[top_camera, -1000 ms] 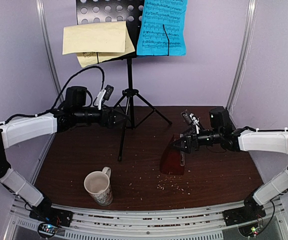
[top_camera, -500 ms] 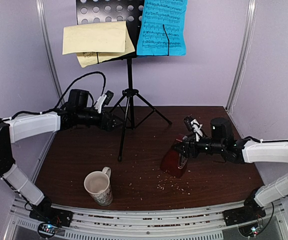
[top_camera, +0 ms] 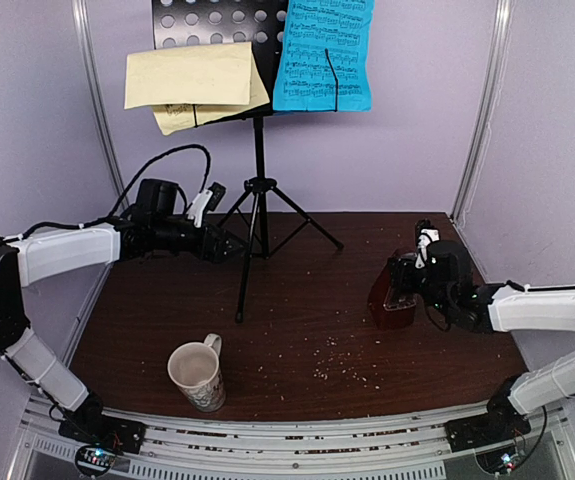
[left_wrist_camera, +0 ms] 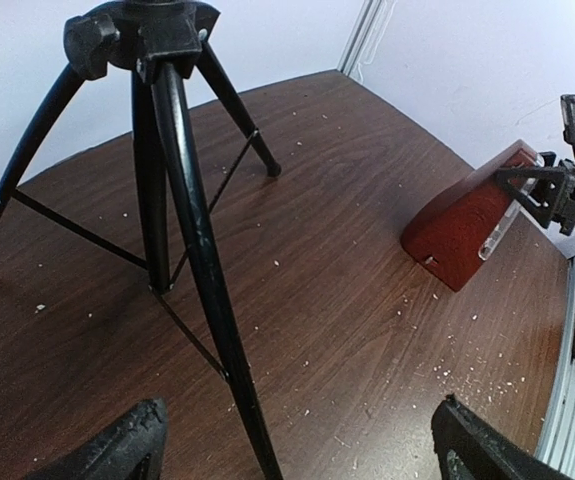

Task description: Pack up the instrument practice props

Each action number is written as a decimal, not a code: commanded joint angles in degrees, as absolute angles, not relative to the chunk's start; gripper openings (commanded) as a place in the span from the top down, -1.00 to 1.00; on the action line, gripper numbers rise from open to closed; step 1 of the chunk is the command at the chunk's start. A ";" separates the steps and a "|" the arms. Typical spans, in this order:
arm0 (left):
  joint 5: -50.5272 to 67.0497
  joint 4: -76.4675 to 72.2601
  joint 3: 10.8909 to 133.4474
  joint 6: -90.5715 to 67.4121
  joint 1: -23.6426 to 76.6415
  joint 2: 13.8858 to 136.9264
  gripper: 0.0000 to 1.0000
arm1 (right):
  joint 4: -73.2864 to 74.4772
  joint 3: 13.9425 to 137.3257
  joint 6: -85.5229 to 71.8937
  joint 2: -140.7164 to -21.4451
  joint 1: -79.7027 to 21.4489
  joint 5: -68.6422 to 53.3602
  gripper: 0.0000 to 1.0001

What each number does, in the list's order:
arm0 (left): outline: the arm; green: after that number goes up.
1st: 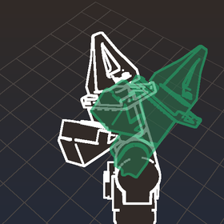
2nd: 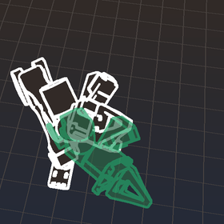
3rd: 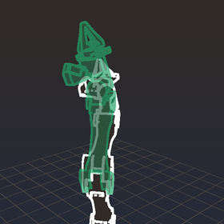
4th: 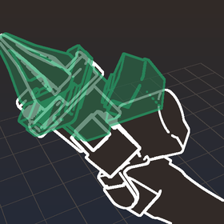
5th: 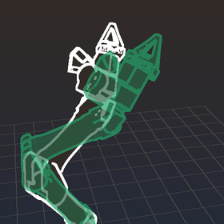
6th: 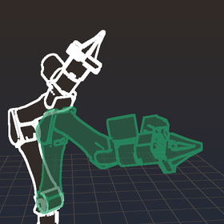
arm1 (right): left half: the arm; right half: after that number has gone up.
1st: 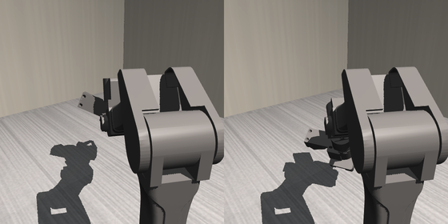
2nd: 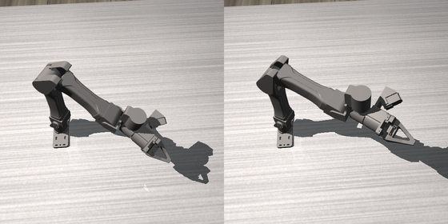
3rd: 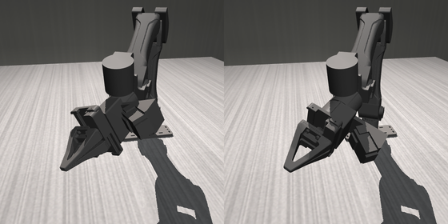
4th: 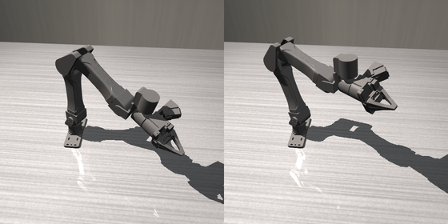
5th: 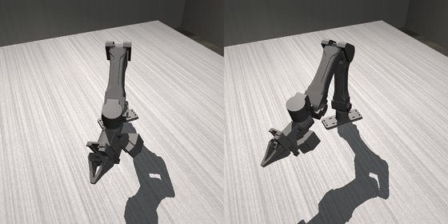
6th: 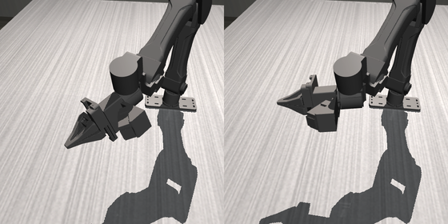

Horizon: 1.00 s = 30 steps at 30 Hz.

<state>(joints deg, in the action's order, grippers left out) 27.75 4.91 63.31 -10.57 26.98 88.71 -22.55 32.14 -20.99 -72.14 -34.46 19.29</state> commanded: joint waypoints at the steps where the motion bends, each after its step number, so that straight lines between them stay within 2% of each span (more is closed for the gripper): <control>1: 26.49 4.57 63.73 -10.01 26.80 86.12 -0.92 | -19.26 33.11 -25.56 -77.04 -30.61 30.82 -0.27; 8: 27.24 3.19 63.04 -11.58 26.74 84.35 -0.92 | -21.67 36.19 -25.19 -80.84 -25.20 28.91 -0.29; 10: 27.31 3.42 63.02 -12.11 26.80 84.43 -0.92 | -22.88 35.92 -24.06 -79.26 -25.05 26.45 -0.35; 12: 27.46 3.15 63.06 -13.78 26.77 84.90 -0.92 | -22.37 36.12 -22.83 -77.21 -24.96 24.84 -0.50; 16: 29.43 -5.24 59.32 -21.38 26.75 85.63 -0.91 | -18.74 36.37 -20.77 -70.65 -24.94 25.43 -0.98; 19: 29.41 -18.92 53.93 -30.25 26.78 86.93 -0.90 | -15.78 36.66 -18.36 -65.09 -24.81 24.45 -1.00; 23: 28.64 -30.89 53.35 -37.49 26.78 91.95 -0.86 | -11.35 37.30 -17.56 -59.70 -24.78 21.93 -1.00; 30: 27.92 -35.20 61.20 -38.72 26.82 102.71 -0.76 | -9.74 32.88 -20.16 -51.58 -24.74 17.87 -1.00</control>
